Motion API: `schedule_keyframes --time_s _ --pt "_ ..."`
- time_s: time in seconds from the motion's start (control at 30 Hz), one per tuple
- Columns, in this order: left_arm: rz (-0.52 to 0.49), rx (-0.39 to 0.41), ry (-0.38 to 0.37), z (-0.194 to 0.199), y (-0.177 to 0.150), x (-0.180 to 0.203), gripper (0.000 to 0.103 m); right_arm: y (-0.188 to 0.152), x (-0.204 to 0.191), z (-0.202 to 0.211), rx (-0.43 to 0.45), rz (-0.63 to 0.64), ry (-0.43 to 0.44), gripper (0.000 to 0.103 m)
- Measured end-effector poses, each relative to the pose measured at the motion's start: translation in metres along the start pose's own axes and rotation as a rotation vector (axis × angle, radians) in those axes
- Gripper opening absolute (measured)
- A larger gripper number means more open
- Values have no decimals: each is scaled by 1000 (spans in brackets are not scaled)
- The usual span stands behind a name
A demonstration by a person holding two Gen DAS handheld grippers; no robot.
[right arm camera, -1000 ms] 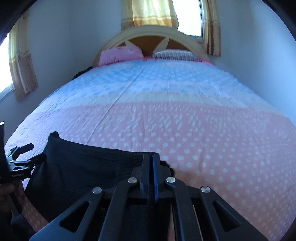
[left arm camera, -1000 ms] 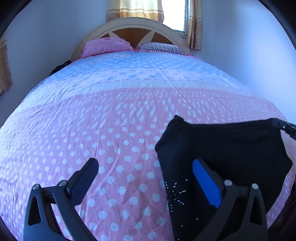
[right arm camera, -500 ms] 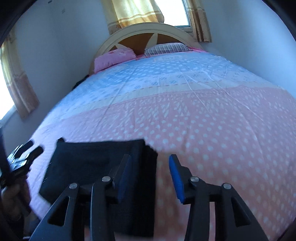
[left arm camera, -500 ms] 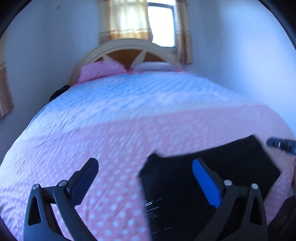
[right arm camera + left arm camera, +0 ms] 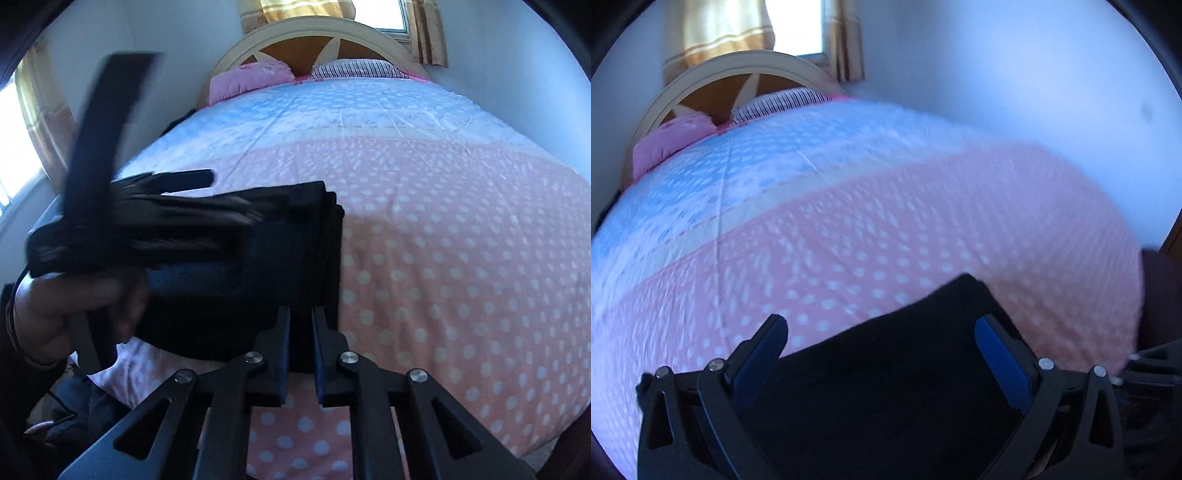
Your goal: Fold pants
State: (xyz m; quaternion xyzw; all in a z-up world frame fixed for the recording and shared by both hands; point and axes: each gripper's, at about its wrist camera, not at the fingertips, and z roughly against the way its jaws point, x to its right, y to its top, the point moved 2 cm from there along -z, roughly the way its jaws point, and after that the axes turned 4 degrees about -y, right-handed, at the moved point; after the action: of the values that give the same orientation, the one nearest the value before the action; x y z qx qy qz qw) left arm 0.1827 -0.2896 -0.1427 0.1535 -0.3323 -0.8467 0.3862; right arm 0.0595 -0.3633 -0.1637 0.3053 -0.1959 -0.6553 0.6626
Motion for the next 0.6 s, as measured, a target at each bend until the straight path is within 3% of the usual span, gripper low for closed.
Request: schedule_keyframes --time_s 0.03,0.2,0.27,0.33,0.43,0.5,0.6 --pt "-23 -32 6 -11 0 7 103 -3 2 -3 -9 -4 -9 9" --pt "-20 -41 1 -21 3 14 103 -4 15 -8 -23 -38 -5 8" --pt "17 -56 -7 -18 6 7 103 -6 28 -14 -30 -103 53 8" --pt "66 17 -25 8 8 -4 103 -7 38 -12 -31 -146 127 10" --pt "86 109 -28 52 1 -19 103 -9 40 -4 -1 -154 163 25" --pt "77 133 3 75 -11 -33 103 -10 43 -3 14 -176 145 51" --pt "70 146 72 98 -38 -56 103 -11 48 2 38 -202 137 56"
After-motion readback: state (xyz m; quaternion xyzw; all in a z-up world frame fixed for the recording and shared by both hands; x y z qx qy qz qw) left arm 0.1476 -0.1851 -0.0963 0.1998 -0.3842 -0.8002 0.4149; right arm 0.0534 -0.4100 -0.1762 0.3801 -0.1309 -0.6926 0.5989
